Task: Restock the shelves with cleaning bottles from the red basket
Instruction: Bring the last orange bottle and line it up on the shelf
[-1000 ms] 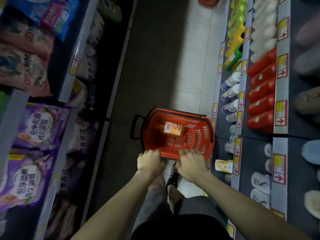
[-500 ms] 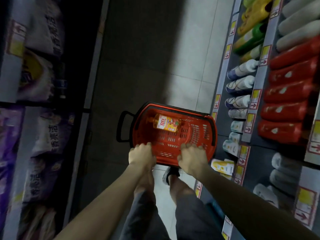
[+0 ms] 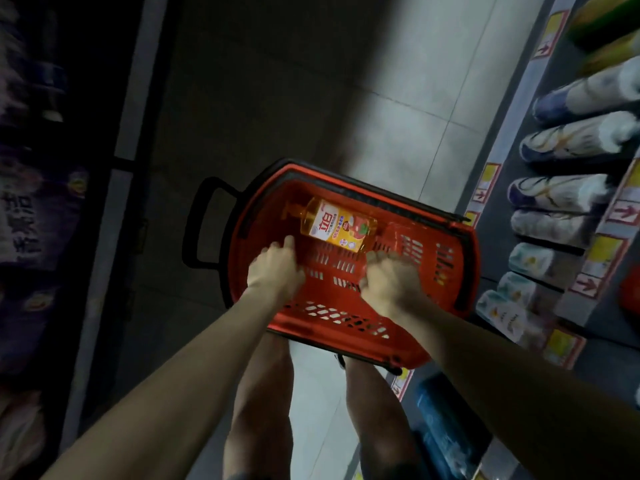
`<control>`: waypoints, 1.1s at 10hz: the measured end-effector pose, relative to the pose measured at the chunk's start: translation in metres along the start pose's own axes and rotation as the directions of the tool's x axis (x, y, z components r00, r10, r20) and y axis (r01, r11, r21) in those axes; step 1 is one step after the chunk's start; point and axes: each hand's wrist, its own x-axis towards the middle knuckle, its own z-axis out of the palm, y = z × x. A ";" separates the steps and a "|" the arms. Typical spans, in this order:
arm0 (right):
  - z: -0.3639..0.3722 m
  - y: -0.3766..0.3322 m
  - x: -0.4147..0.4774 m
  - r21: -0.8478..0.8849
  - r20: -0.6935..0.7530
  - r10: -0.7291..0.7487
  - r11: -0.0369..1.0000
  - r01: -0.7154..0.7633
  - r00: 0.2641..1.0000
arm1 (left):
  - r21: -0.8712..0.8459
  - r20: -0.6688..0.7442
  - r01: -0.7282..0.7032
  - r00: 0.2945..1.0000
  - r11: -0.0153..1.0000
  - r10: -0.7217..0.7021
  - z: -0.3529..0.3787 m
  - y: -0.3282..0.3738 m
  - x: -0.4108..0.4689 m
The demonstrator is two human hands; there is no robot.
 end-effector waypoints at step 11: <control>0.090 0.025 0.093 0.935 0.242 0.247 0.200 -0.294 0.938 | -0.864 0.186 0.287 0.945 0.413 -0.269 0.116 0.020 0.094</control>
